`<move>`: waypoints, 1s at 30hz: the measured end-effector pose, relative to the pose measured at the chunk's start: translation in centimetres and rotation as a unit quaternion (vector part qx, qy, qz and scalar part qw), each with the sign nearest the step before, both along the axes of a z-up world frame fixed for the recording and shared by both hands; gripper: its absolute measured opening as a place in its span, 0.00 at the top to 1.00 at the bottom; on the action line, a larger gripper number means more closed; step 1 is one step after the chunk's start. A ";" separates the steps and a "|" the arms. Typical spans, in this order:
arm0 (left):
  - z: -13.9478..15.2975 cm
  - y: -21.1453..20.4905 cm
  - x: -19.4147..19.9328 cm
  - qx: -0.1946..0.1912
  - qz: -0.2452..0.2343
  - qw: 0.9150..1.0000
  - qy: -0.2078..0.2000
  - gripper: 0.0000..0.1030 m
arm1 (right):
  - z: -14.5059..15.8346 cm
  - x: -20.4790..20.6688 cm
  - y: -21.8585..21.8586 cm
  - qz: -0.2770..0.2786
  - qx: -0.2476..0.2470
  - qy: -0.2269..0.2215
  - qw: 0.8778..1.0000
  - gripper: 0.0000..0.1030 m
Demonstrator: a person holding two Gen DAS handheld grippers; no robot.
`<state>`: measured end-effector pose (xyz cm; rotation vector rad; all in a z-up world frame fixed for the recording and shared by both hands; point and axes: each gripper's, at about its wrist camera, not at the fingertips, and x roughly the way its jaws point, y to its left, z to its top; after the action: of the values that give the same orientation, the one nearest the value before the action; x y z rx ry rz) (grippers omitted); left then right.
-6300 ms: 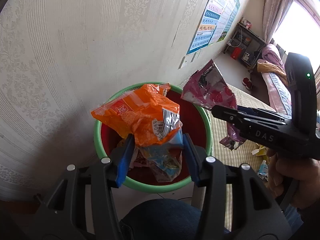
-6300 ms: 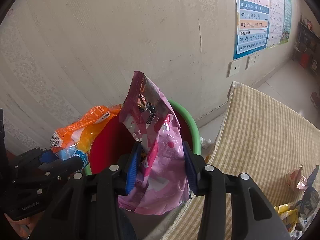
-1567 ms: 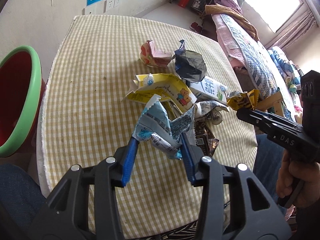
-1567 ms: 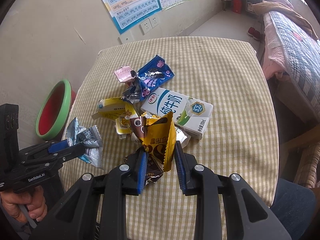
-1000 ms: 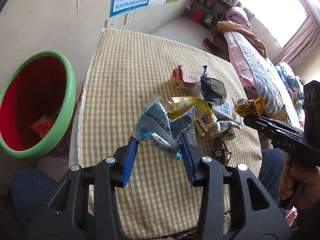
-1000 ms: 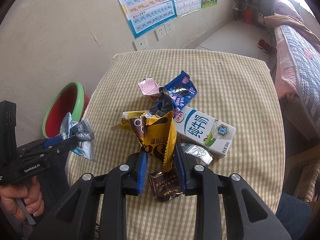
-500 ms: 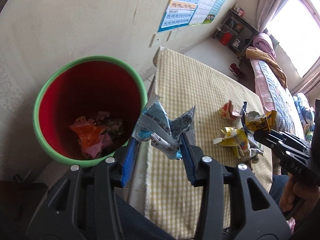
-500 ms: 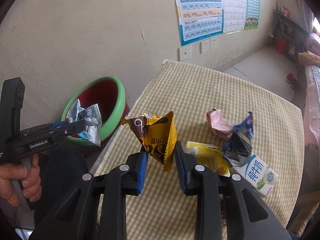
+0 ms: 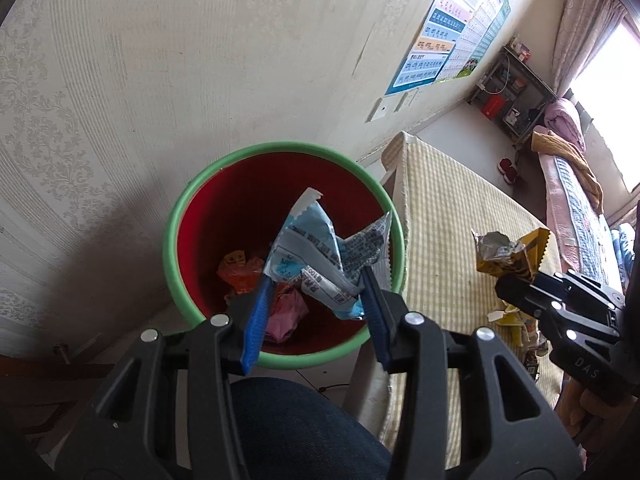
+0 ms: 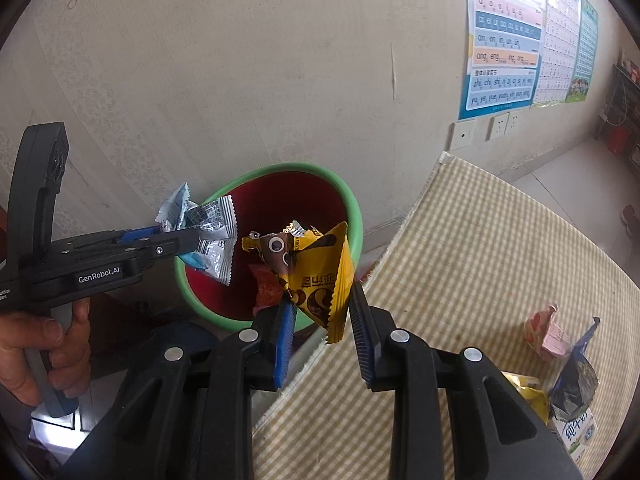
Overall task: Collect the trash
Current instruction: 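Carry the blue-white wrapper and yellow snack bag over the red bin, then open both tools to drop the wrappers into the bin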
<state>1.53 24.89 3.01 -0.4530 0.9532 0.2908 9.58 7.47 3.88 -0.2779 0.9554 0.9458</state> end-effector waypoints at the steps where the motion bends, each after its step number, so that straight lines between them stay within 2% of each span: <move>1: 0.0 0.3 -0.1 0.001 0.002 1.000 0.001 0.60 | 0.0 0.2 0.7 0.003 0.001 0.000 1.000 0.73; 12: -1.3 3.2 -0.6 -0.005 0.014 1.000 0.012 0.58 | -0.6 0.8 5.5 0.028 -0.007 0.000 1.000 0.73; 20: -0.9 4.2 0.0 -0.005 0.016 1.000 0.004 0.56 | -0.2 1.0 7.6 0.035 -0.006 -0.005 0.999 0.72; 21: -0.9 4.3 -0.2 -0.006 0.016 1.000 0.003 0.52 | -0.2 1.1 7.7 0.034 -0.006 -0.005 0.999 0.61; 22: -0.9 4.4 0.0 -0.009 0.016 1.000 0.005 0.42 | -0.2 1.3 7.7 0.029 -0.004 -0.006 1.000 0.44; 23: -0.9 4.4 0.0 -0.010 0.018 1.000 0.004 0.35 | -0.1 1.3 7.5 0.024 -0.002 -0.007 1.000 0.38; 24: -0.9 4.5 -0.1 -0.007 0.021 1.000 0.002 0.20 | -0.1 1.4 7.4 0.022 -0.001 -0.005 1.000 0.34; 25: -0.9 4.5 -0.3 -0.002 0.025 1.000 0.002 0.11 | -0.1 1.4 7.2 0.021 -0.002 -0.005 1.000 0.33; 30: -1.6 4.4 -1.0 -0.003 0.033 0.999 0.010 0.05 | -0.4 1.9 5.4 -0.004 -0.004 0.000 1.000 0.20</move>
<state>0.55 29.26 1.43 -0.4891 0.9593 0.3530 11.47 12.89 3.45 -0.2814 0.9604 0.9344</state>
